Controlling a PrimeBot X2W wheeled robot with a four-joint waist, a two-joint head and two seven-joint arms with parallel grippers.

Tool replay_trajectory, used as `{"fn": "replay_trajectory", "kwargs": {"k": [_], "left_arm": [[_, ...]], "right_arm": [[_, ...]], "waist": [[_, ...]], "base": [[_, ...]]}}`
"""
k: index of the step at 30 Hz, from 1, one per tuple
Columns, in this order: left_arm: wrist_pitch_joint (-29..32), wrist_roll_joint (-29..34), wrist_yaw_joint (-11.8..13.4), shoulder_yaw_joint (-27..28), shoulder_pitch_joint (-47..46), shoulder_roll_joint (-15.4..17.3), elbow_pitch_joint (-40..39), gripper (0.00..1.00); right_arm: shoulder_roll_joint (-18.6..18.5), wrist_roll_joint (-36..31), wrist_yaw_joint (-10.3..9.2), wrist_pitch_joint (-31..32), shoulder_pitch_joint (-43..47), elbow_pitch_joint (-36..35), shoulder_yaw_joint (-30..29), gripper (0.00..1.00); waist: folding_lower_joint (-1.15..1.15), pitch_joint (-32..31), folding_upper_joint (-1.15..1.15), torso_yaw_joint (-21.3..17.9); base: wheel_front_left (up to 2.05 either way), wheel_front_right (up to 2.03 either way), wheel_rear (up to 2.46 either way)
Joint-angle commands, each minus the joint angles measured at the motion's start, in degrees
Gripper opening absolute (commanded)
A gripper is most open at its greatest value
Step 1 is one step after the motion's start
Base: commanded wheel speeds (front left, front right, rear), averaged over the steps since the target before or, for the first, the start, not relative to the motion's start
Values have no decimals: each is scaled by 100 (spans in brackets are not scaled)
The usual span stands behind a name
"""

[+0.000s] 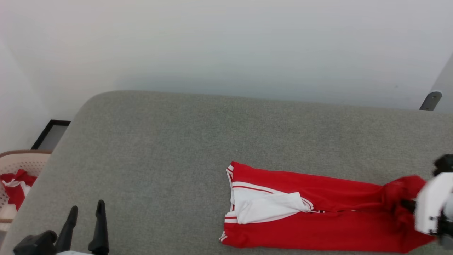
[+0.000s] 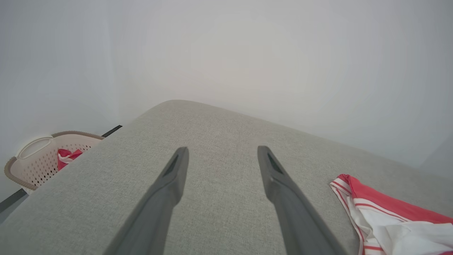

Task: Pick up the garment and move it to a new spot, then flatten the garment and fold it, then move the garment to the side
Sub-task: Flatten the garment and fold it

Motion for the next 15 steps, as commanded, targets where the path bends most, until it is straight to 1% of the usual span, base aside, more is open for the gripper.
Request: {"fn": "replay_trajectory", "kwargs": {"k": [1,3,7,11,15], "left_arm": [[14,39,10,-19,47,-13,8,100],[19,51,7,-35,41,-2,9,100],[28,89,-20,-129,-47,-35,19,100],[81,130,-65,-267,-172,-75,53,100],[103,148,-121,-381,-316,-128,114,100]], "right_arm": [[183,117,-5,36,-60,-198,24,0],[380,118,-5,69,-97,-438,108,0],[790,66,-5,65,-144,-688,200,0],[1255,-136,-5,10,-242,-716,252,0],[1711,-345,-5,-58,-322,-576,290,0]], "waist": [[0,-54,0,-30],[0,-76,0,-14],[0,-103,0,91],[0,-119,0,275],[0,-110,0,481]], "base": [[0,0,0],[0,0,0],[0,0,0],[0,0,0],[0,0,0]]}}
